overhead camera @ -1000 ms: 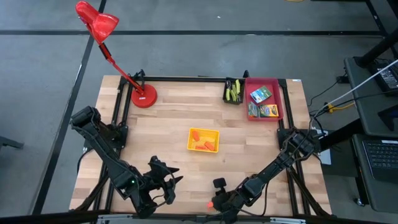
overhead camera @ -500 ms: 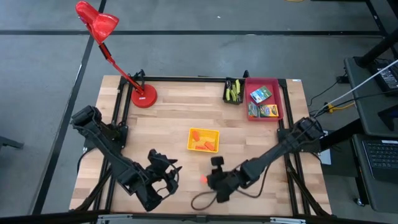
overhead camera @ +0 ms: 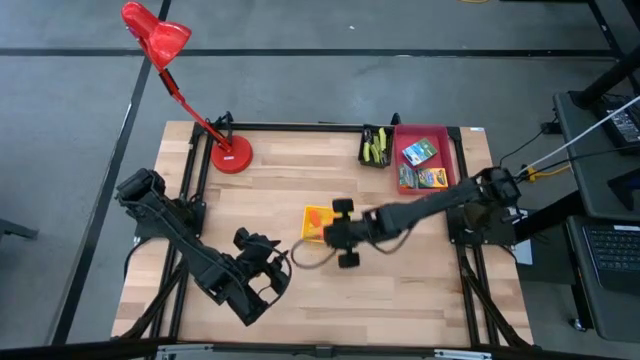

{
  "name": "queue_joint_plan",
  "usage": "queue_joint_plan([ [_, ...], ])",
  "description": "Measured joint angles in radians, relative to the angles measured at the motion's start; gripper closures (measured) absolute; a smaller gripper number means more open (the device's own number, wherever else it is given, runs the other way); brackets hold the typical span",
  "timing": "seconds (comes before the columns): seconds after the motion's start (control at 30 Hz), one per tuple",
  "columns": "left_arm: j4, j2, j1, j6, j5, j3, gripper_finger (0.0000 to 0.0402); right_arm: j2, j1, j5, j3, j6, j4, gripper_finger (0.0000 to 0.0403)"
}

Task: Pick & Place School Supplies
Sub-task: Put the orange eraser into the yellow bin, then return to Home Position

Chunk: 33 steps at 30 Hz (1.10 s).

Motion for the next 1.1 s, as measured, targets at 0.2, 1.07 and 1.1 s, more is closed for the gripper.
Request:
queue_joint_plan([
  [0.2, -0.139, 0.0, -0.002, -0.13, -0.003, 0.0, 0.0245, 0.0, -0.127, -0.127, 0.0, -0.07, 0.024, 0.031],
  [1.07, -0.124, -0.135, -0.046, -0.281, -0.048, -0.2, 0.0257, -0.356, -0.298, -0.458, -0.274, 0.034, -0.025, 0.0232],
  [1.1, -0.069, -0.168, -0.042, -0.216, -0.05, -0.229, 0.026, -0.415, -0.302, -0.458, -0.313, 0.064, -0.007, 0.0232],
])
